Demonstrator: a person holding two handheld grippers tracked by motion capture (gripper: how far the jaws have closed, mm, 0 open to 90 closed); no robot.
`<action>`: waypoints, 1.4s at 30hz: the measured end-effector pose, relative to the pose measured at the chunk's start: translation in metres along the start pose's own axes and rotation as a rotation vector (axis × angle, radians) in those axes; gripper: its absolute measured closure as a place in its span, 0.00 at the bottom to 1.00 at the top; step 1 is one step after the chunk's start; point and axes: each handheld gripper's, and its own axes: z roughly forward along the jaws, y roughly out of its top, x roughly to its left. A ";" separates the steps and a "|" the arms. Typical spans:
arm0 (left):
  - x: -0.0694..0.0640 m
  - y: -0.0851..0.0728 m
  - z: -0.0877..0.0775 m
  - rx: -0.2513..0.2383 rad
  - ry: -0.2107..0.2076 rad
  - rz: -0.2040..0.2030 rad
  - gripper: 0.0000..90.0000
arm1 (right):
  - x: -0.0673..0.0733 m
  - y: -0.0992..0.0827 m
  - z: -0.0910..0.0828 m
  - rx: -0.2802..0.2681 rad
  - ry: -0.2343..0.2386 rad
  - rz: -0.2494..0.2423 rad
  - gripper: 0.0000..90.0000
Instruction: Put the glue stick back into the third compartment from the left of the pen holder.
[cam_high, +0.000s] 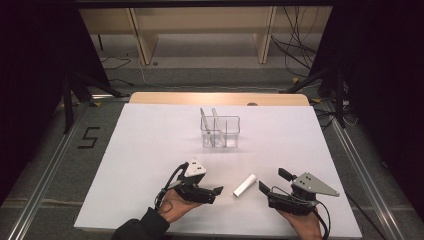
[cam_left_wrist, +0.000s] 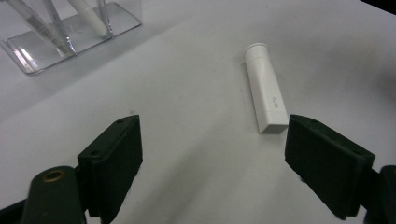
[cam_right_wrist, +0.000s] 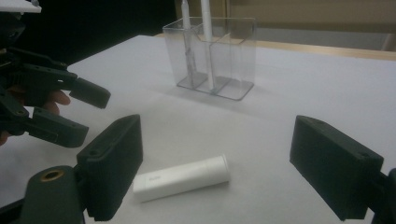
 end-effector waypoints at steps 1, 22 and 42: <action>-0.001 0.000 0.001 0.005 -0.004 -0.004 0.21 | 0.000 0.000 0.000 0.000 0.000 0.002 0.20; -0.028 0.006 0.037 0.070 -0.042 0.064 0.22 | -0.001 -0.001 0.001 0.005 -0.008 -0.004 0.20; -0.047 0.014 0.061 0.120 -0.021 0.116 0.42 | -0.003 -0.001 0.001 0.010 -0.011 -0.002 0.20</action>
